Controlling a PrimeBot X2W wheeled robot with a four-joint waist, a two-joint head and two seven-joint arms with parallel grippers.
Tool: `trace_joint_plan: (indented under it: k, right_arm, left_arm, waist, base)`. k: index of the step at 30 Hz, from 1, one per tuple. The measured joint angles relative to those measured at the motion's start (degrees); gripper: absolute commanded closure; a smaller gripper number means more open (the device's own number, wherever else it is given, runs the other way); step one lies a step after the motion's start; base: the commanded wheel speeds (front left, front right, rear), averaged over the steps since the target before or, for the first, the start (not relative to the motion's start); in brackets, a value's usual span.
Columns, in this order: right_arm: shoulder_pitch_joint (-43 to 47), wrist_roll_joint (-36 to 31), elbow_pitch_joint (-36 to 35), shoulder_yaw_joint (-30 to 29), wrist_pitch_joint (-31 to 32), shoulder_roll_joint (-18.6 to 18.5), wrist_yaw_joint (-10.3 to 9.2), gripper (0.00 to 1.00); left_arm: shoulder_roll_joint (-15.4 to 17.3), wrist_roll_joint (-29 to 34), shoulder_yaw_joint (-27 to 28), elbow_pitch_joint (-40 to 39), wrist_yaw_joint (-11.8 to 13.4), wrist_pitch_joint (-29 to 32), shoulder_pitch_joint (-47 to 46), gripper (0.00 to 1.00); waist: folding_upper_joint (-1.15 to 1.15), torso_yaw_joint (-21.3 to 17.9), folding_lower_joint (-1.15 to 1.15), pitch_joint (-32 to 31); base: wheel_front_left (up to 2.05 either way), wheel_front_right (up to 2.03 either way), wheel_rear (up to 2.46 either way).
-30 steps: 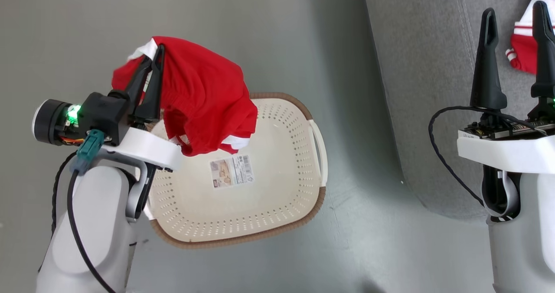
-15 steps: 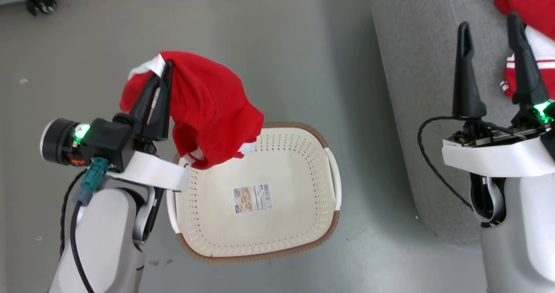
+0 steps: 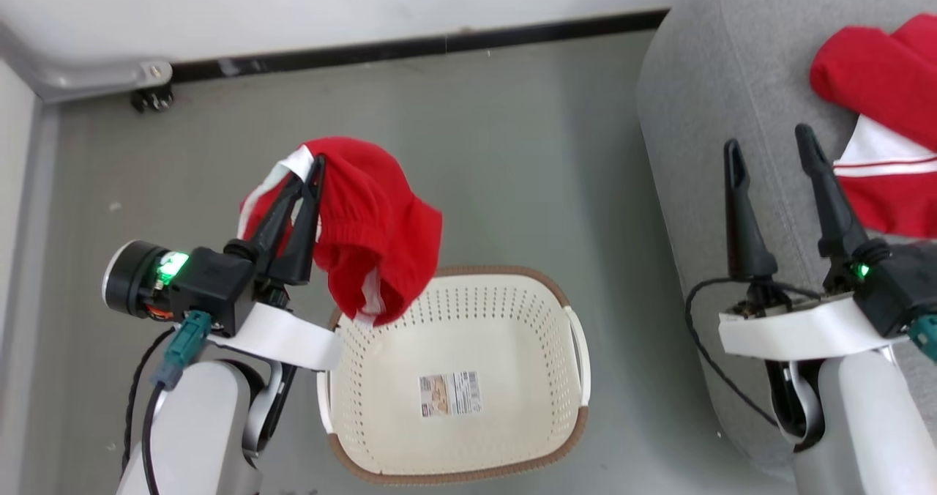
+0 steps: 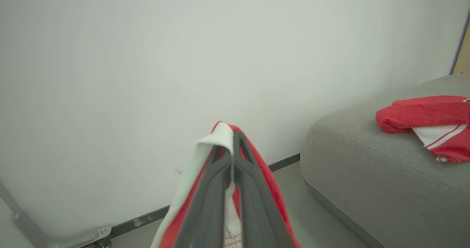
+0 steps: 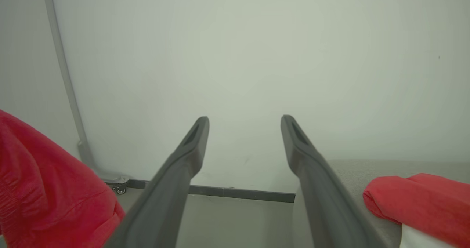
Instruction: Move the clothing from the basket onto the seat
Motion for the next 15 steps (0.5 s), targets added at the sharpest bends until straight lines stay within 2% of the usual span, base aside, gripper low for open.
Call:
trace_joint_plan:
  k: [15]
  right_arm:
    - [6.08, -1.03, 1.88, 2.07, 0.01, 0.02, 0.01, 0.00]
  left_arm:
    - [0.18, -0.52, -2.64, -1.64, -2.24, 0.00, 3.14, 1.00]
  waist:
    - [0.00, 1.49, 0.00, -8.60]
  base:
    - [0.00, 0.00, 0.00]
